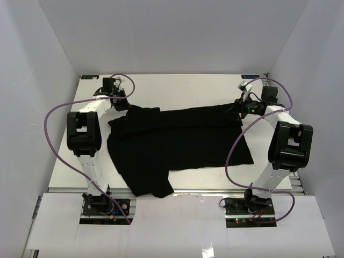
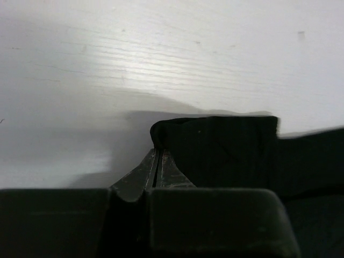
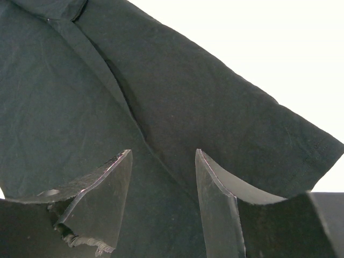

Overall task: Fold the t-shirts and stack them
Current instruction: Fold the flattened tshirt in 1/3 of the way

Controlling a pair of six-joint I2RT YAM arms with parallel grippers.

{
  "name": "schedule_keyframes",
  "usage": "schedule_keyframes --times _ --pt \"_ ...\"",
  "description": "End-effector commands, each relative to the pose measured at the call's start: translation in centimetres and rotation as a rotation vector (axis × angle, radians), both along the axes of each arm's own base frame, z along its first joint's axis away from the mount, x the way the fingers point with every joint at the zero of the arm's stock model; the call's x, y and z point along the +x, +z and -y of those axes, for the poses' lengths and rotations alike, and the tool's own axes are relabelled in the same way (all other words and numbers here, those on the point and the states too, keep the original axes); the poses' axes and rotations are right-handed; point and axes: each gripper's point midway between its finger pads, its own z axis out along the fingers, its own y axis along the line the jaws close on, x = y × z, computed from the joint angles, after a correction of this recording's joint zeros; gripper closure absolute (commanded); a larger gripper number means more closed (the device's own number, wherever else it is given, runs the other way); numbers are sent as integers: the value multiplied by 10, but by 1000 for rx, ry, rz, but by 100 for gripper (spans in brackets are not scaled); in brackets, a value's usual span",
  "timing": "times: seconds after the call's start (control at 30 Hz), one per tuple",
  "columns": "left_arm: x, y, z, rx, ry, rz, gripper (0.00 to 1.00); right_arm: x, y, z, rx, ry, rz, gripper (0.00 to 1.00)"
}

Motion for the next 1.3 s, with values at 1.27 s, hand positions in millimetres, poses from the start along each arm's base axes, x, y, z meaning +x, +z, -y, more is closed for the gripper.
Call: schedule_keyframes --times 1.27 --pt "-250 83 86 -529 -288 14 92 -23 26 -46 9 126 66 42"
